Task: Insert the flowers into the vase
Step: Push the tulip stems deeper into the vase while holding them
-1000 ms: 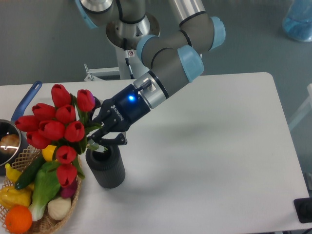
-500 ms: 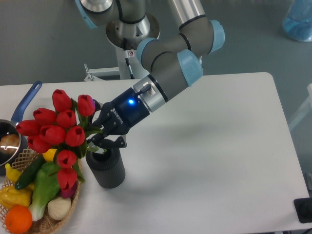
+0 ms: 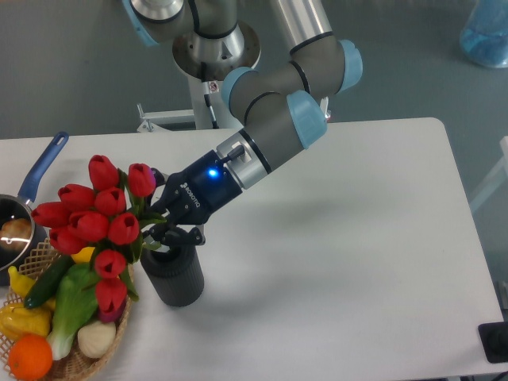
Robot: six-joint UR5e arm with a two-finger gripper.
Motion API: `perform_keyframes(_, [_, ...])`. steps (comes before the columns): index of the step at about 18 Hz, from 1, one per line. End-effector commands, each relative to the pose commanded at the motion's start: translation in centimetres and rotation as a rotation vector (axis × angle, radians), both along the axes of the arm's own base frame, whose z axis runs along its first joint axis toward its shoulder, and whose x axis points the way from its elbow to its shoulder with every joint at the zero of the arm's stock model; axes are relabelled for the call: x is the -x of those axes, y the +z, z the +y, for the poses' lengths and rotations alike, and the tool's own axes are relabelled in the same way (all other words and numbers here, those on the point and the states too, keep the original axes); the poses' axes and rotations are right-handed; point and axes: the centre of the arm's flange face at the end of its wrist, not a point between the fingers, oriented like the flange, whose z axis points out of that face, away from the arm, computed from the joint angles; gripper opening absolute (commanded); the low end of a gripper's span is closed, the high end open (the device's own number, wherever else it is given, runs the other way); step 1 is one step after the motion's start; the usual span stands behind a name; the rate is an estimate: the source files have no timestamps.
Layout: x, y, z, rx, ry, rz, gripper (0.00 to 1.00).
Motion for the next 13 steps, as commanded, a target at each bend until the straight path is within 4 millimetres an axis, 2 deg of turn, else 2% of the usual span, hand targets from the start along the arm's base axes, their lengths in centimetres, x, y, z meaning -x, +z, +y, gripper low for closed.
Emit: perform_keyframes(13, [0.1, -1.8, -0.4, -0.019, -0.012, -0.022, 0.18])
